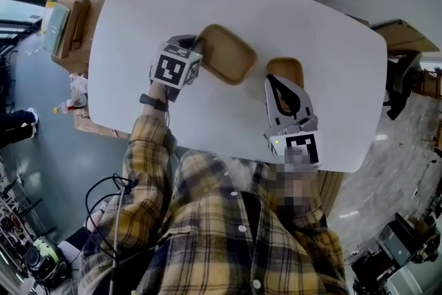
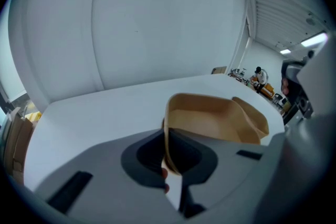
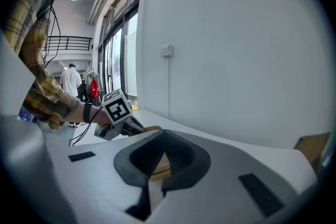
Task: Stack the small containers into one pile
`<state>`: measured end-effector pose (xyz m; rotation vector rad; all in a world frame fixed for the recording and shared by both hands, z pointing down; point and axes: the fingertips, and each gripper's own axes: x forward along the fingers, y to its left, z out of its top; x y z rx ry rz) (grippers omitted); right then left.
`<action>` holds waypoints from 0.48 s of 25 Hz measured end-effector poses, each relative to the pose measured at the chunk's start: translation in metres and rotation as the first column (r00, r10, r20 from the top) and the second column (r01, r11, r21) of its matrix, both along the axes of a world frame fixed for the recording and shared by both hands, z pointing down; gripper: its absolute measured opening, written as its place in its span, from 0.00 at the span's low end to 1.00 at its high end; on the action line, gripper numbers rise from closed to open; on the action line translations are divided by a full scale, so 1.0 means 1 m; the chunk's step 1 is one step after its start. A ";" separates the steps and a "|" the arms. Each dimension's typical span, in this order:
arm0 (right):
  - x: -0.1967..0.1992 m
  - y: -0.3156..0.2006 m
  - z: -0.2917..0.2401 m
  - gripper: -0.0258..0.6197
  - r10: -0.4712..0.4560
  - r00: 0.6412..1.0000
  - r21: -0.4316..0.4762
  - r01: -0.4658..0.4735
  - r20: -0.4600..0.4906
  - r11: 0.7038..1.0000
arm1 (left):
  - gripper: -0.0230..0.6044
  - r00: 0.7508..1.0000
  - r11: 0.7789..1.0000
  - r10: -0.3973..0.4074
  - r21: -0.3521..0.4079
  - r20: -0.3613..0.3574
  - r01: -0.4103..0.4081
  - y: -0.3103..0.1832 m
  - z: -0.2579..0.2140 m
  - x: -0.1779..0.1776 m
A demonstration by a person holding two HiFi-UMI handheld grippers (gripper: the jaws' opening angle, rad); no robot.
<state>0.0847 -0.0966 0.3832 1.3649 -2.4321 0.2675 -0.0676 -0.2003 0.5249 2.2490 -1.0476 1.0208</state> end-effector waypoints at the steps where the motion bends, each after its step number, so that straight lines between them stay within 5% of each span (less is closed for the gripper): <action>1: 0.001 -0.001 0.001 0.06 0.001 1.000 -0.003 -0.001 0.001 1.000 | 0.07 1.000 1.000 0.002 -0.001 0.009 -0.002 -0.001 0.003 0.001; 12: 0.003 -0.008 0.004 0.06 0.007 1.000 -0.028 -0.006 0.006 1.000 | 0.07 0.996 0.998 0.018 0.065 0.089 -0.024 -0.006 0.009 0.009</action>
